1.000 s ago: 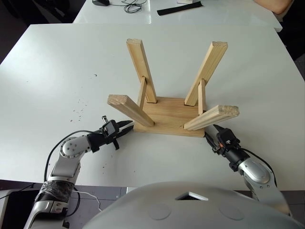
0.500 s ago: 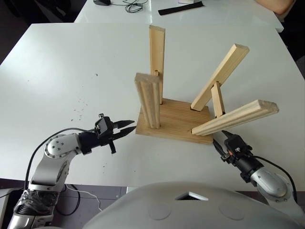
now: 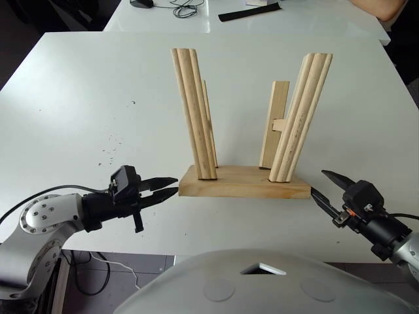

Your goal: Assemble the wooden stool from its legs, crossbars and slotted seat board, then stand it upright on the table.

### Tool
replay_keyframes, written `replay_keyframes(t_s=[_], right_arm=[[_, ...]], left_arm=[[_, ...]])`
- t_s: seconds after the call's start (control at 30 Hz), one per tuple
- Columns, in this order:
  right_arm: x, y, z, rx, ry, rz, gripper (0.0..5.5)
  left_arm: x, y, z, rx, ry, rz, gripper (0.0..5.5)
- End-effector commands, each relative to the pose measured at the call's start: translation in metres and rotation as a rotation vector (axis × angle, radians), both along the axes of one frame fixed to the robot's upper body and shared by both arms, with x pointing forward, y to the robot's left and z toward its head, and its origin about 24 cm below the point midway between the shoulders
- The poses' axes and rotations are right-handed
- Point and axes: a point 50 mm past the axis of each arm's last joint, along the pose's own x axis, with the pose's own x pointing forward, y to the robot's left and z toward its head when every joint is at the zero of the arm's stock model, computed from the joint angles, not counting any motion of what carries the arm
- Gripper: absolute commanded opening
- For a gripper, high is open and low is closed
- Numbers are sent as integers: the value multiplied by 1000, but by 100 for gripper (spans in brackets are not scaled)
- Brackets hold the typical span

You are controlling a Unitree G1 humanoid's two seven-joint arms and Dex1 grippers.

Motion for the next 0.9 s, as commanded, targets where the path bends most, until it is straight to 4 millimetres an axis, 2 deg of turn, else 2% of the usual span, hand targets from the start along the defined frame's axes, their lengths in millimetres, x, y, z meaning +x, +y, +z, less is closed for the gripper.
replay_keyframes(t_s=[0.03, 0.27, 0.43, 0.47, 0.57, 0.7, 0.8, 0.9], right_arm=[[-4, 20, 21, 196, -4, 159, 239], [6, 6, 25, 94, 41, 94, 239], [7, -3, 17, 82, 105, 60, 239], [6, -6, 16, 73, 118, 52, 235], [1, -26, 10, 70, 171, 11, 277], [-3, -49, -1, 22, 224, -30, 321], [-2, -50, -12, 32, 252, -2, 321], [1, -42, -27, 46, 281, 70, 321]], left_arm=[[11, -24, 39, -163, -14, -194, 93], [5, -11, 8, -76, 109, -182, 93], [12, 17, -23, 114, 58, -178, 93], [13, 20, -24, 118, 60, -182, 111], [25, 30, -20, 143, 13, -199, 148], [39, 35, -8, 117, -18, -260, 153], [47, 35, -10, 135, -50, -326, 153], [46, 36, -26, 172, -67, -424, 153]])
